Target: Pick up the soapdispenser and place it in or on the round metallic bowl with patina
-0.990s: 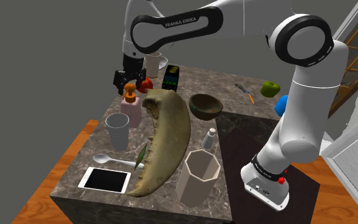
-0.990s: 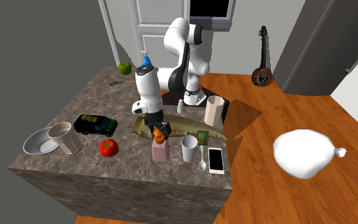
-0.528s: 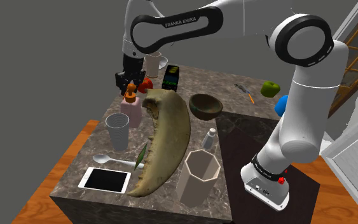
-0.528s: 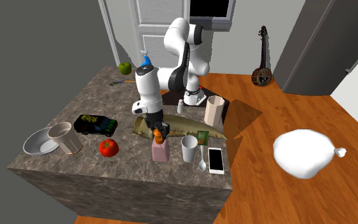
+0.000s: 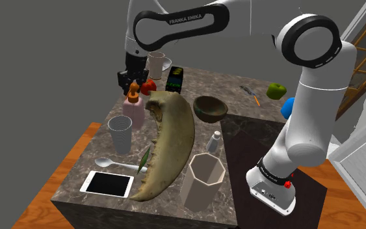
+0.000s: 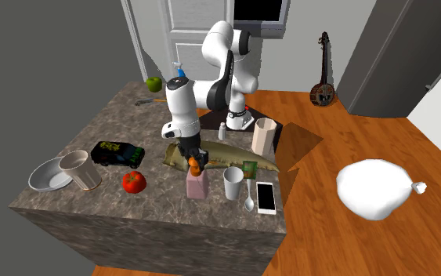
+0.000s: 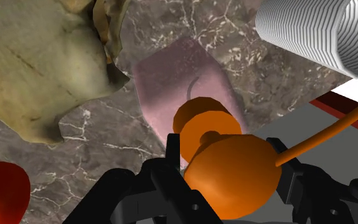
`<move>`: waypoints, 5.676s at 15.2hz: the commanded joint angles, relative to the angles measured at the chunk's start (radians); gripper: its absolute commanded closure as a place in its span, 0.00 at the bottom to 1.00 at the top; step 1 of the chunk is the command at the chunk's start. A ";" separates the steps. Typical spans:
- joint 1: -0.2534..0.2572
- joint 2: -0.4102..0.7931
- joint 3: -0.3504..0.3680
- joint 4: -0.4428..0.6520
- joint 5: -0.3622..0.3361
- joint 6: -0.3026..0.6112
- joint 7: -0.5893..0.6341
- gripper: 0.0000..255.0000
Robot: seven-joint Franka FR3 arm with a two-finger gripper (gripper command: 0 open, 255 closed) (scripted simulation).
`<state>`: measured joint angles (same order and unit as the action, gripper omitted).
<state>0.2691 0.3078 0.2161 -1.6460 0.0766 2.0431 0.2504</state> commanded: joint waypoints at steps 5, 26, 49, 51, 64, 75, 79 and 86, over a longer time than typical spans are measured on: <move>0.000 -0.017 0.001 0.057 0.000 -0.073 0.008 1.00; 0.010 0.006 0.004 0.373 -0.012 -0.364 0.041 1.00; -0.202 -0.515 -0.171 -0.086 0.092 -0.474 -0.325 1.00; -0.218 -0.551 -0.198 -0.107 0.088 -0.495 -0.366 1.00; -0.303 -0.688 -0.355 -0.195 0.038 -0.580 -0.591 1.00; -0.308 -0.732 -0.352 -0.385 0.033 -0.434 -0.607 1.00; -0.309 -0.741 -0.352 -0.447 0.032 -0.382 -0.614 1.00; -0.311 -0.749 -0.352 -0.548 0.032 -0.290 -0.626 1.00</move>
<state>-0.0417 -0.4403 -0.1356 -2.1783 0.1086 1.7385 -0.3730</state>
